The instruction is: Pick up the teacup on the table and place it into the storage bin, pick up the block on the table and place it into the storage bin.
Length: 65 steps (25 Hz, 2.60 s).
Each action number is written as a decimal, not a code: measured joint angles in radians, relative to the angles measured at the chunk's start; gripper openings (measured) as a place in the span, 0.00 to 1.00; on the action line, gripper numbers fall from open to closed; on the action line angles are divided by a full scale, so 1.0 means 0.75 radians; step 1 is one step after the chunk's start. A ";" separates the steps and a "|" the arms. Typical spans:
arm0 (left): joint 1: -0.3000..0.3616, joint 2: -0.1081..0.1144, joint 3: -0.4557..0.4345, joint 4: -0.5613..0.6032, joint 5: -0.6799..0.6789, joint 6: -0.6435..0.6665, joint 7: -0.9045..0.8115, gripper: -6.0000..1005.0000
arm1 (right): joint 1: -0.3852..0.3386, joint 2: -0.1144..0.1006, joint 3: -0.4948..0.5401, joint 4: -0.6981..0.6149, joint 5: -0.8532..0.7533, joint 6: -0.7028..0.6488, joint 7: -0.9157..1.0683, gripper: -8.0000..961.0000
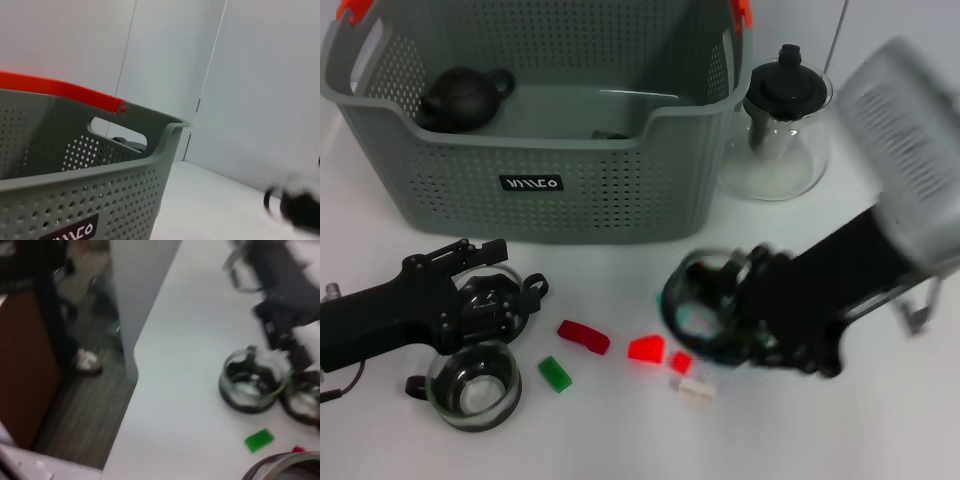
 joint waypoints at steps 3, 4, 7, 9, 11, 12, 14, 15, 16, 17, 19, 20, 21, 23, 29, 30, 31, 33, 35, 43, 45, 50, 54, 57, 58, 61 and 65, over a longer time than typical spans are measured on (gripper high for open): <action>0.000 -0.001 0.000 -0.001 0.002 -0.002 0.000 0.84 | 0.006 -0.005 0.206 -0.061 0.103 -0.081 -0.019 0.07; 0.000 -0.001 0.000 -0.002 0.002 -0.003 0.000 0.84 | 0.014 -0.009 0.261 -0.067 0.159 -0.082 -0.020 0.07; -0.002 -0.002 0.000 -0.003 0.002 -0.004 0.000 0.84 | 0.082 -0.022 0.425 -0.048 0.341 -0.039 0.009 0.07; -0.007 -0.001 0.000 -0.005 0.002 -0.004 0.001 0.84 | 0.144 -0.026 0.493 -0.024 0.400 0.037 0.066 0.06; -0.010 0.001 -0.001 -0.007 0.002 -0.004 0.001 0.84 | 0.208 -0.027 0.525 0.003 0.414 0.158 0.147 0.06; -0.011 0.001 0.000 -0.007 0.002 -0.005 0.001 0.84 | 0.249 -0.034 0.525 0.025 0.405 0.227 0.190 0.06; -0.017 0.002 -0.001 -0.008 0.000 -0.005 -0.001 0.84 | 0.351 -0.066 0.501 0.111 0.353 0.338 0.261 0.06; -0.020 0.002 0.000 -0.009 0.000 -0.005 -0.003 0.84 | 0.409 -0.084 0.487 0.174 0.313 0.381 0.288 0.06; -0.022 0.003 0.000 -0.009 0.000 -0.005 -0.004 0.84 | 0.462 -0.100 0.479 0.239 0.274 0.412 0.302 0.06; -0.024 0.003 0.000 -0.010 -0.001 -0.005 -0.006 0.84 | 0.527 -0.113 0.472 0.317 0.229 0.443 0.312 0.06; -0.026 0.004 0.000 -0.010 -0.001 -0.006 -0.007 0.84 | 0.634 -0.125 0.468 0.466 0.129 0.522 0.310 0.06; -0.026 0.004 0.000 -0.010 -0.001 -0.006 -0.007 0.84 | 0.675 -0.124 0.466 0.529 0.078 0.564 0.302 0.06; -0.027 0.004 0.000 -0.010 -0.001 -0.006 -0.007 0.84 | 0.707 -0.119 0.464 0.583 0.041 0.610 0.288 0.06; -0.029 0.004 0.000 -0.010 -0.002 -0.006 -0.007 0.84 | 0.759 -0.103 0.448 0.696 -0.041 0.714 0.252 0.06; -0.035 0.004 0.000 -0.010 -0.003 -0.007 -0.008 0.84 | 0.812 -0.065 0.301 0.968 -0.103 1.058 0.148 0.06; -0.035 0.004 0.000 -0.010 -0.003 -0.007 -0.008 0.84 | 0.816 -0.061 0.281 1.003 -0.103 1.098 0.133 0.06; -0.035 0.004 0.000 -0.010 -0.003 -0.007 -0.008 0.84 | 0.819 -0.055 0.264 1.037 -0.103 1.141 0.113 0.06; -0.034 0.004 0.000 -0.010 -0.003 -0.007 -0.008 0.84 | 0.825 -0.041 0.225 1.118 -0.104 1.231 0.067 0.06; -0.033 0.004 0.000 -0.010 -0.003 -0.008 -0.008 0.84 | 0.827 -0.025 0.194 1.171 -0.105 1.313 0.029 0.06; -0.027 -0.001 0.000 -0.011 -0.003 -0.010 -0.007 0.84 | 0.815 0.003 0.118 1.280 -0.105 1.484 -0.038 0.07; -0.025 -0.002 0.000 -0.012 -0.003 -0.015 -0.006 0.84 | 0.813 0.003 0.101 1.297 -0.105 1.507 -0.038 0.07; -0.024 -0.002 0.000 -0.024 -0.003 -0.021 -0.004 0.84 | 0.806 0.003 0.084 1.321 -0.106 1.526 -0.039 0.07; -0.024 -0.002 0.000 -0.026 -0.003 -0.021 -0.001 0.84 | 0.793 0.003 0.084 1.322 -0.106 1.527 -0.039 0.08; -0.024 -0.002 0.000 -0.027 -0.002 -0.021 -0.001 0.84 | 0.787 0.003 0.083 1.322 -0.106 1.528 -0.040 0.08; -0.025 -0.002 0.000 -0.027 -0.002 -0.021 -0.001 0.84 | 0.785 0.003 0.083 1.322 -0.106 1.528 -0.040 0.08; -0.024 -0.002 0.000 -0.027 -0.002 -0.021 0.000 0.84 | 0.776 0.003 0.083 1.318 -0.106 1.528 -0.037 0.09; -0.024 -0.002 0.000 -0.027 -0.002 -0.021 0.000 0.84 | 0.771 0.003 0.090 1.309 -0.103 1.529 -0.018 0.09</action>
